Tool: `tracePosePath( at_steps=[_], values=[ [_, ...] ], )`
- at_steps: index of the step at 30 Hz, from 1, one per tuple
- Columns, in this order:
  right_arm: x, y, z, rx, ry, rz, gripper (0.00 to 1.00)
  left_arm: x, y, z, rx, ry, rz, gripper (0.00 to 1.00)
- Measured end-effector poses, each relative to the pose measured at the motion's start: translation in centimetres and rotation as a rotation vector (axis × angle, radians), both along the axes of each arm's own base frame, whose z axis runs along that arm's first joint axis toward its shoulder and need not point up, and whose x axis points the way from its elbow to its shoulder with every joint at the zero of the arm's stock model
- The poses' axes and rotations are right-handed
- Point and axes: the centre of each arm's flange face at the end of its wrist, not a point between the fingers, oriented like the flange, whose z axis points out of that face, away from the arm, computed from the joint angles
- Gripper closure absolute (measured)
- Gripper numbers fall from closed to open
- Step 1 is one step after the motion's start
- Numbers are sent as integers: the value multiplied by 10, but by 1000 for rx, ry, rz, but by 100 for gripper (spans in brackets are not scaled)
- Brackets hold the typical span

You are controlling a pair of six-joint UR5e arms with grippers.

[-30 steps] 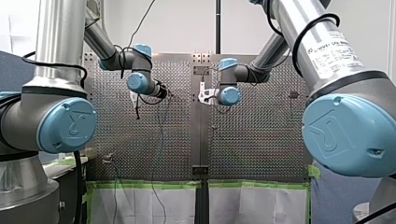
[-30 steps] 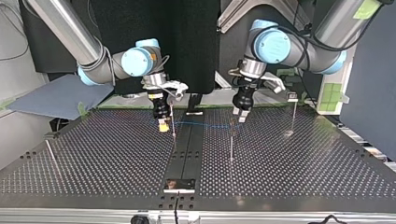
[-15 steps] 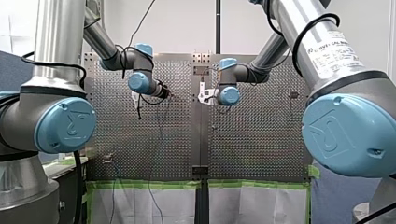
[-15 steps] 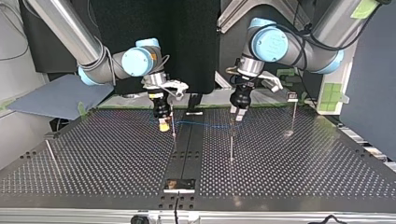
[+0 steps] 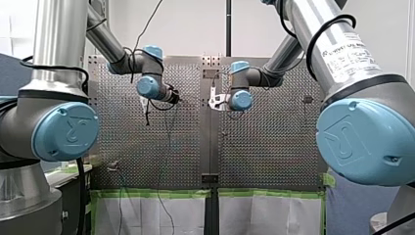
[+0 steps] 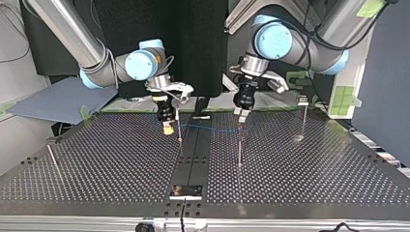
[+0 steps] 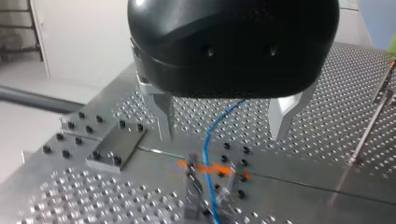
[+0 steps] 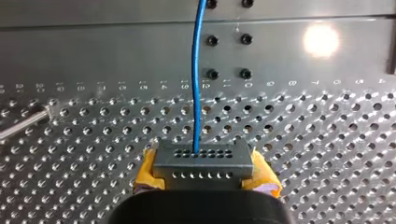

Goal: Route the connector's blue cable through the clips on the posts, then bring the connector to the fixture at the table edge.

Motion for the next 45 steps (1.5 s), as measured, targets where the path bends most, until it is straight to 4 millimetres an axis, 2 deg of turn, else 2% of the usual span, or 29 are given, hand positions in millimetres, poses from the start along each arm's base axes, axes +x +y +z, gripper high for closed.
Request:
tracePosePath(
  at_steps=[6,21,31,40,45],
  values=[
    [-4,0,-3,17,21,-5,100,3,-19,12,3,-53,0,1],
    [-14,-8,-5,25,47,-20,100,7,-77,3,75,-18,-1,1],
    [-14,-9,-5,23,44,-20,100,-9,-107,15,106,-56,0,1],
    [-12,-6,-5,24,41,-15,100,-24,-134,0,143,-41,-1,1],
    [-12,-6,-5,26,46,-13,100,-17,-141,-6,142,-52,29,1]
  ],
)
